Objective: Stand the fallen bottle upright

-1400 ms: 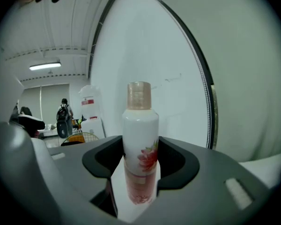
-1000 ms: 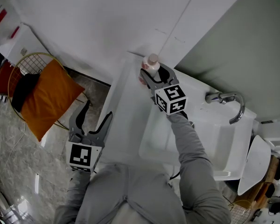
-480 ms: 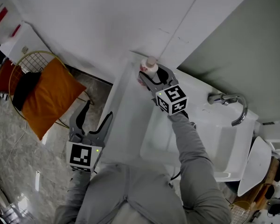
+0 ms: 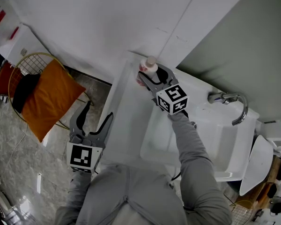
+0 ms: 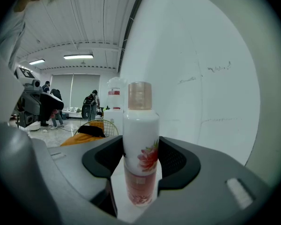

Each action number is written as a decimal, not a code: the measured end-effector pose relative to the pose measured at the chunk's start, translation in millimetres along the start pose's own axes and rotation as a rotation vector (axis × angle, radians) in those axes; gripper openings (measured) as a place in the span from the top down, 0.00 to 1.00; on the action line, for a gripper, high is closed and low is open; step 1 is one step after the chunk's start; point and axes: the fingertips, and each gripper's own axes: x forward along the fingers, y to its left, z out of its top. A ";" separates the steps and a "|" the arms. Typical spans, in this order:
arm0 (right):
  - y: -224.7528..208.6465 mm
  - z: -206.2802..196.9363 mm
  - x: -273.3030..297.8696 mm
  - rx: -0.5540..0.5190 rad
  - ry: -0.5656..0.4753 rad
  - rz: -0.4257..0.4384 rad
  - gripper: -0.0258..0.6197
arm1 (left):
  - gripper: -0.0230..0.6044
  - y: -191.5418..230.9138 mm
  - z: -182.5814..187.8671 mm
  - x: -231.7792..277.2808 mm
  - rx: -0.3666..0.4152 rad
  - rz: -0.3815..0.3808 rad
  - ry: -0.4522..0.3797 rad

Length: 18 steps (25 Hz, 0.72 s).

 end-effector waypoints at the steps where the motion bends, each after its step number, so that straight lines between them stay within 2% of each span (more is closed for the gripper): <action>1: -0.1 -0.1 -0.1 -0.001 0.000 -0.002 0.61 | 0.42 0.0 0.3 0.0 0.000 0.001 -0.001; 10: 2.2 10.7 0.5 0.005 -0.025 -0.029 0.61 | 0.42 1.6 2.2 -3.8 -0.002 0.006 -0.012; 15: 3.3 11.7 -11.5 0.019 -0.033 -0.067 0.61 | 0.42 -2.8 2.5 -7.3 -0.014 0.000 -0.004; 18: 2.5 15.0 -23.6 0.032 -0.054 -0.104 0.61 | 0.42 -4.9 7.5 -8.5 0.004 -0.010 -0.030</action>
